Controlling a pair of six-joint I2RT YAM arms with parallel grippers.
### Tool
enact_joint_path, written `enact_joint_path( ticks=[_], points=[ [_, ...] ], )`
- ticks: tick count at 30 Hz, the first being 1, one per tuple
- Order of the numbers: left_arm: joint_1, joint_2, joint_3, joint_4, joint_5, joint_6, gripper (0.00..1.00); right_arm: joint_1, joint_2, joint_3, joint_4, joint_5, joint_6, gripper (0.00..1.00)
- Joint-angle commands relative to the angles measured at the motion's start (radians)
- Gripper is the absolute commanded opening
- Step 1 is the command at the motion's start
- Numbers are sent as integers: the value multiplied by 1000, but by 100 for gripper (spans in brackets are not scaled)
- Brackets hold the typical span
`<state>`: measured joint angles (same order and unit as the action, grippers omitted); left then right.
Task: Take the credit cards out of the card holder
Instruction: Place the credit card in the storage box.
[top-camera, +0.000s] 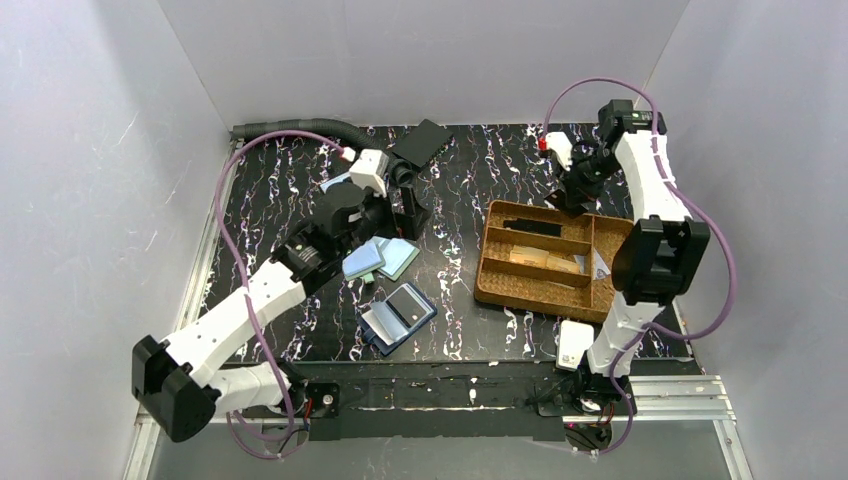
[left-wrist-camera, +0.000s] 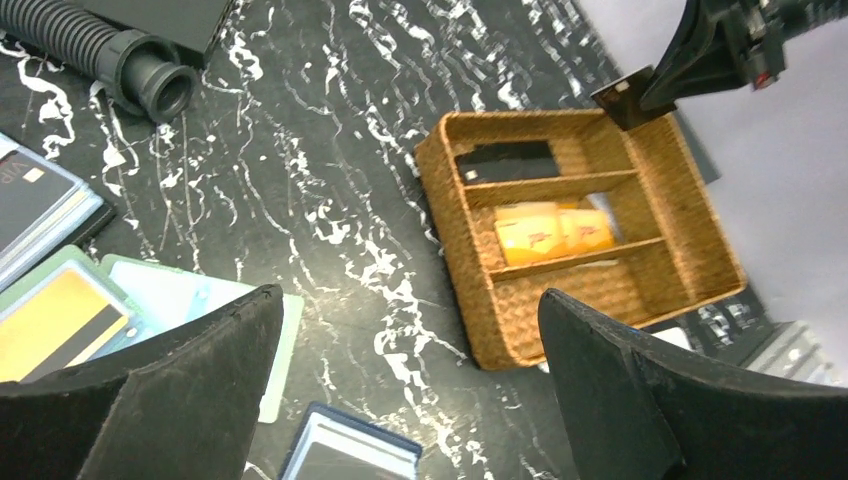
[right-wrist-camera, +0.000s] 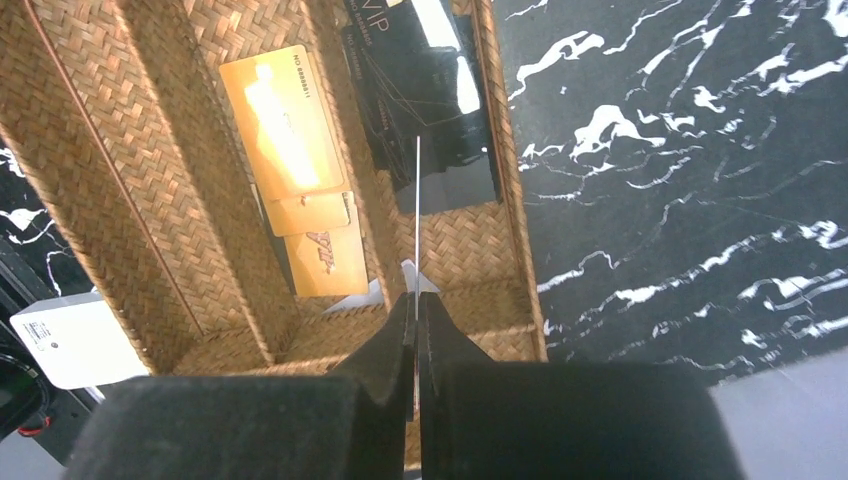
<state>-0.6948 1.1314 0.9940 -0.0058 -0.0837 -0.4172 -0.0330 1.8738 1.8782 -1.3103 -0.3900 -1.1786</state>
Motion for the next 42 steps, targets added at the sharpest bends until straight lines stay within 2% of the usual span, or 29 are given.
enact_joint_path(
  ticks=[1,5,12,19,25,42],
  points=[
    [15,74,123,-187,12,172,98,-4,87,96,-45,-15,-22,1],
    [42,153,208,-242,48,268,98,0,170,167,-69,-12,-41,1],
    [83,234,243,-215,83,257,98,28,289,267,-106,36,-84,1],
    [127,278,275,-224,155,255,98,97,277,204,-110,65,-150,1],
    [143,295,268,-208,179,239,98,116,319,203,-109,94,-123,1],
    [150,253,211,-173,177,200,98,160,381,195,-109,155,-137,7]
  ],
)
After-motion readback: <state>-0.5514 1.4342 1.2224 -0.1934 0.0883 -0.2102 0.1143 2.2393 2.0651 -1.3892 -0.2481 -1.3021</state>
